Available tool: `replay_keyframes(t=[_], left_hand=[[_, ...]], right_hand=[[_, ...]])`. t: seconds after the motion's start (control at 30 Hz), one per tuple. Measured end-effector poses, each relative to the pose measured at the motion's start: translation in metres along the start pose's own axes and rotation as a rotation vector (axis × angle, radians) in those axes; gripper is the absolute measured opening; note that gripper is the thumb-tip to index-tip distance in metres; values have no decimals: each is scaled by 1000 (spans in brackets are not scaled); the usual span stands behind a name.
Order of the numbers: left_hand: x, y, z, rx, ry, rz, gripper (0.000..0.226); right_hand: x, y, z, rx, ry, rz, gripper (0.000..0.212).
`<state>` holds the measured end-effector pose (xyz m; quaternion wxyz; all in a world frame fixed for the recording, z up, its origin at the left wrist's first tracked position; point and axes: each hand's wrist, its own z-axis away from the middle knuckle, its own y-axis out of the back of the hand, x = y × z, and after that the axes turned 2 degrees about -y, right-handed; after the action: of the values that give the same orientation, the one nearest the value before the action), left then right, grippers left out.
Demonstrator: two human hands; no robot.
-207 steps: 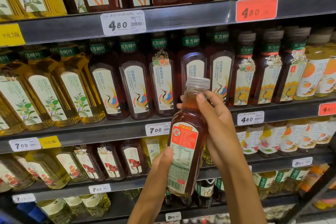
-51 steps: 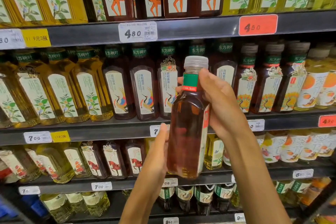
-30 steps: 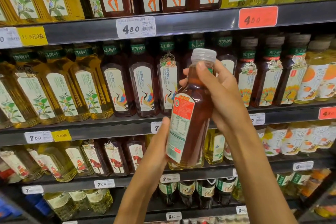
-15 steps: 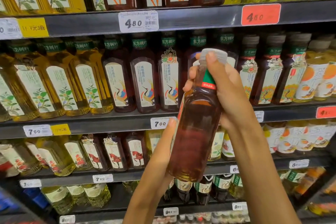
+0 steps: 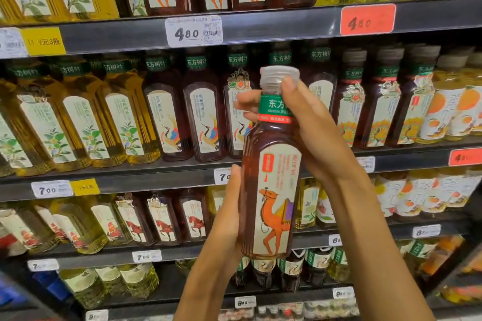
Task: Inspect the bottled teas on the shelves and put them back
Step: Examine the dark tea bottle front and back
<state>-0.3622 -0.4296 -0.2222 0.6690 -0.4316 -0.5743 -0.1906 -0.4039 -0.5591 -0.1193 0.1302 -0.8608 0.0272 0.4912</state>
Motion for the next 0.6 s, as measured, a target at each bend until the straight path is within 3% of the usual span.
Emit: replay_keyframes(t=[0.1, 0.27, 0.4, 0.53, 0.6], left_hand=[[4, -5, 4, -29, 63, 112, 83], [6, -1, 13, -199, 132, 215, 65], [15, -9, 21, -311, 150, 337, 60], [30, -23, 23, -278, 153, 509, 79], [39, -30, 24, -227, 113, 516, 65]], right_hand=[[2, -2, -6, 16, -54, -62, 25], [5, 5, -14, 116, -193, -123, 25], [5, 10, -15, 165, -361, -136, 48], [7, 10, -14, 154, -495, -254, 34], [8, 8, -14, 140, -524, -308, 25]])
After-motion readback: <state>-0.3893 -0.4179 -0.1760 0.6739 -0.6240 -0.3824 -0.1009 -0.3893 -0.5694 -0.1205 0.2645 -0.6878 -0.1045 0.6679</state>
